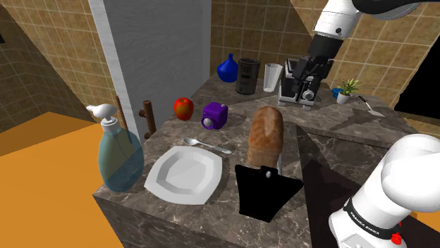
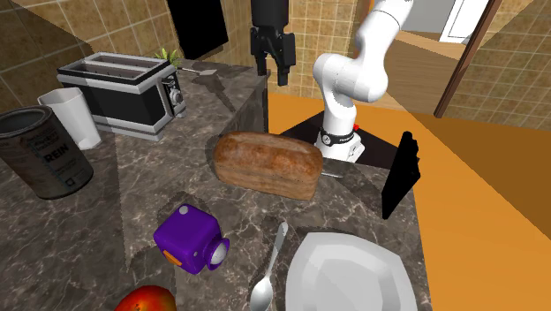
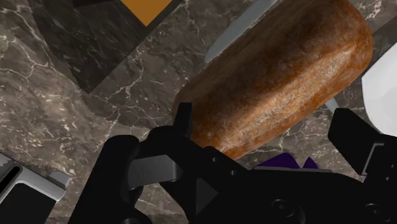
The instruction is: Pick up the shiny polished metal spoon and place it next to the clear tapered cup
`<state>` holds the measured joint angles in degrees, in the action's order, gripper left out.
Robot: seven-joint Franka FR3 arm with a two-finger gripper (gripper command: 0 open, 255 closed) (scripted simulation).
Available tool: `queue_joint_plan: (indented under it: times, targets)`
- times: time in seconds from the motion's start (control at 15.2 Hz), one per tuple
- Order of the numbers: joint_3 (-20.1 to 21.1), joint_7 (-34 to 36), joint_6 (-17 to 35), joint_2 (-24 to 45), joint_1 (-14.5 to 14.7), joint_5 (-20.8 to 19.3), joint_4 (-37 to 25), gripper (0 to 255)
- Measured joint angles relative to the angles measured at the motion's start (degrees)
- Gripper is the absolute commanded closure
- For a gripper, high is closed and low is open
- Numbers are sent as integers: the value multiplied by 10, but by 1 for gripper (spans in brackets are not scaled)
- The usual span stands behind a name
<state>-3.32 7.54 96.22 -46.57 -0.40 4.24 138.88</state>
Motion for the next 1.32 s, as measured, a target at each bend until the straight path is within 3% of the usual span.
queue_joint_plan:
  times: [0.26,1.06,1.32]
  targets:
    - [9,-18,36,24,17,3,10,0]
    - [51,-126,246,211,100,11,18,0]
    - [65,-162,388,280,124,8,7,0]
